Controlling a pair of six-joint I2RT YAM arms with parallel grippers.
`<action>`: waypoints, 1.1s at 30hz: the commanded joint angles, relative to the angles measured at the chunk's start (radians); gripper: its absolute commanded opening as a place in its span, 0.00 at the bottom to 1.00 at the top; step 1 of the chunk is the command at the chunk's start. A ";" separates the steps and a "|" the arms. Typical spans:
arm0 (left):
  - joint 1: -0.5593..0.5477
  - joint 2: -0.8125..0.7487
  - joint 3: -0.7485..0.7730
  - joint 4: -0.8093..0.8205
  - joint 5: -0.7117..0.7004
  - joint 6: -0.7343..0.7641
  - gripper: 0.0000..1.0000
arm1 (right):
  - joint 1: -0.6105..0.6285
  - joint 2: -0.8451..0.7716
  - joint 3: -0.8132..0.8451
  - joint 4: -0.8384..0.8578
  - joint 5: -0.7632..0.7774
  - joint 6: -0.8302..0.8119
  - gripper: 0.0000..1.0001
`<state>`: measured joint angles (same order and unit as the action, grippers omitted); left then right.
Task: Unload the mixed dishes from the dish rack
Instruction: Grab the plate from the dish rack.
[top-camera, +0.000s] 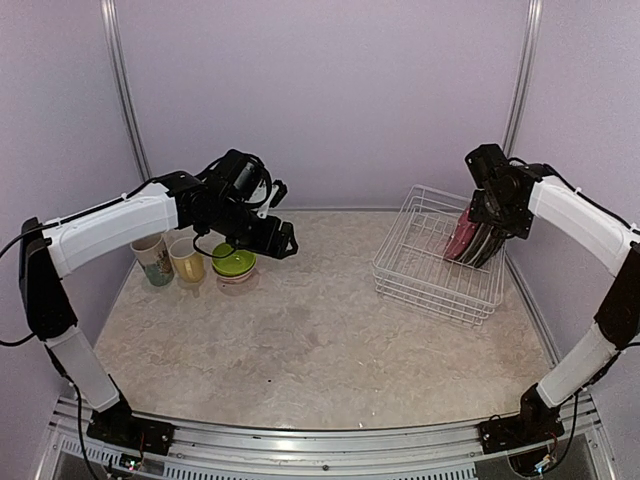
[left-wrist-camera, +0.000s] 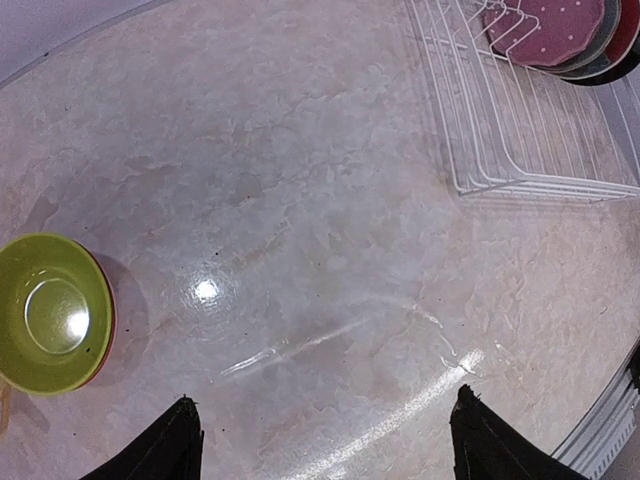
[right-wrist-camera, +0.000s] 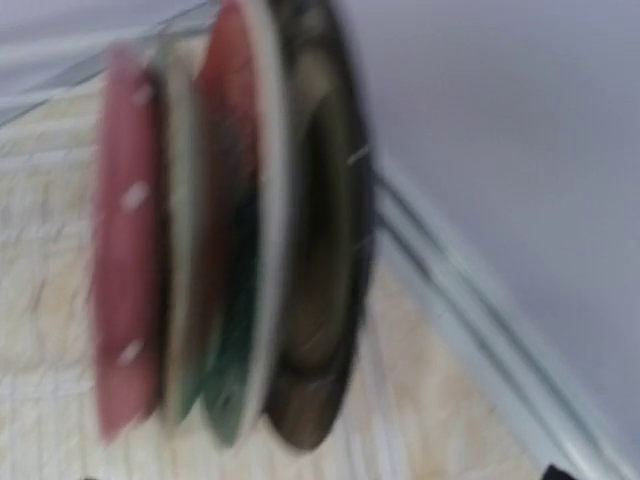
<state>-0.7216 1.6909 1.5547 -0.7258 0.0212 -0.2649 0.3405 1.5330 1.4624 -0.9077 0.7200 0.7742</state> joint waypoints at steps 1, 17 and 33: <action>-0.007 0.013 0.001 0.005 0.014 -0.002 0.81 | -0.090 -0.039 0.032 0.024 -0.037 -0.093 0.90; -0.010 0.007 -0.003 0.006 0.033 -0.001 0.82 | -0.229 0.031 0.124 0.105 -0.127 -0.246 0.59; -0.010 0.009 -0.006 0.007 0.018 0.013 0.88 | -0.293 0.112 0.110 0.176 -0.236 -0.300 0.37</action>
<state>-0.7258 1.6993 1.5547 -0.7250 0.0483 -0.2634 0.0639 1.6146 1.5787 -0.7586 0.5156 0.4965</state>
